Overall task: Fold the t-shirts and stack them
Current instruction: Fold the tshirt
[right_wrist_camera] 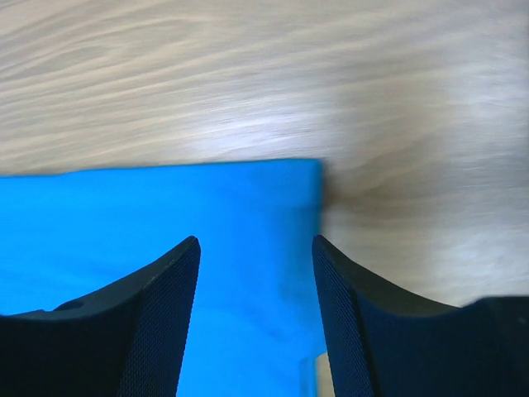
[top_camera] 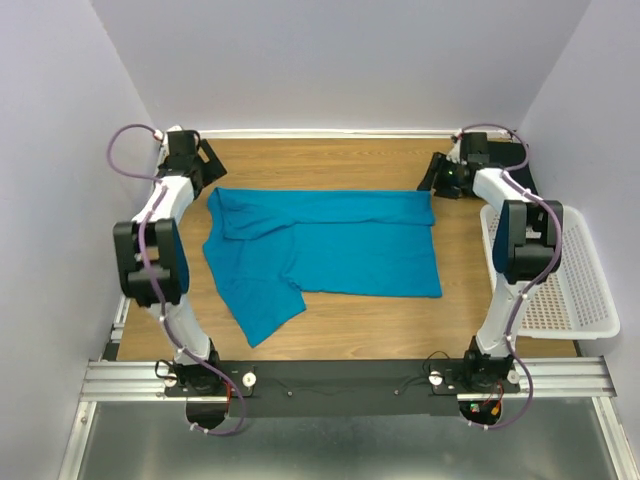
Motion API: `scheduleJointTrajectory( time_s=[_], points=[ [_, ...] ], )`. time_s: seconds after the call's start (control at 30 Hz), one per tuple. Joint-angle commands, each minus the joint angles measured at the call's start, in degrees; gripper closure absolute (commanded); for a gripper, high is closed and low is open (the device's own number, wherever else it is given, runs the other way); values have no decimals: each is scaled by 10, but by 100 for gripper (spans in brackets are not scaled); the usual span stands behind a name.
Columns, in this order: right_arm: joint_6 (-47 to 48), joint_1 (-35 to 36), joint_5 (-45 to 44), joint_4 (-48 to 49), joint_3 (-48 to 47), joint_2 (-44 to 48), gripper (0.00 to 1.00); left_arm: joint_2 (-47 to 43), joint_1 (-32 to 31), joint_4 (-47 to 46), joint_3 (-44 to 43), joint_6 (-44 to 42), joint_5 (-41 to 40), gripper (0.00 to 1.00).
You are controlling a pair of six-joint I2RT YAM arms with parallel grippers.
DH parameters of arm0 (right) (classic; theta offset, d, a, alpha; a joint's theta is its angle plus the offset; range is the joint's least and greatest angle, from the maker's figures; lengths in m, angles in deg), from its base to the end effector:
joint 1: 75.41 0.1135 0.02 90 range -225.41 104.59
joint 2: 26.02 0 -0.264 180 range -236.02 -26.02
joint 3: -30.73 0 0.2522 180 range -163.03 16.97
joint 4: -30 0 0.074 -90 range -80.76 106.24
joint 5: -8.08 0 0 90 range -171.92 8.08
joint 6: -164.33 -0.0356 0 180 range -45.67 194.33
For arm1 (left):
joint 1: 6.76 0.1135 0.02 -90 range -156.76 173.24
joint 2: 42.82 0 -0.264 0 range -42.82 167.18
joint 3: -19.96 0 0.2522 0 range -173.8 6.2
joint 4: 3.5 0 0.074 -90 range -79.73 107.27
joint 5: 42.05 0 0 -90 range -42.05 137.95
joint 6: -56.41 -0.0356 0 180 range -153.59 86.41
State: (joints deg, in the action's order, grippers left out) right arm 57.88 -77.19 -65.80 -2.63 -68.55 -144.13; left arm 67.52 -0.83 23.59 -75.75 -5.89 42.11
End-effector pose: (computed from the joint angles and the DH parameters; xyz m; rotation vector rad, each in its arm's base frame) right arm 0.4506 -0.0041 0.1803 0.2708 2.4603 0.4576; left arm 0.4347 0.0488 0.2245 -0.7141 2.1817 -0.0793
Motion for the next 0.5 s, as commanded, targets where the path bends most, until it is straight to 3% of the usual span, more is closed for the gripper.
scheduleJointTrajectory(
  time_s=[0.0, 0.17, 0.27, 0.47],
  points=[
    [28, 72, -21, -8, 8, 80, 36, -116, -9, 28, 57, 46, -29, 1],
    [51, 181, -10, -6, 18, 103, 39, -252, -57, 25, 207, 72, -20, 6],
    [55, 221, -14, -6, 33, 108, 39, -319, -139, 8, 288, 102, -21, 13],
    [39, 249, -10, 2, 100, 145, 39, -328, -248, -32, 342, 114, -44, 20]
  ],
)
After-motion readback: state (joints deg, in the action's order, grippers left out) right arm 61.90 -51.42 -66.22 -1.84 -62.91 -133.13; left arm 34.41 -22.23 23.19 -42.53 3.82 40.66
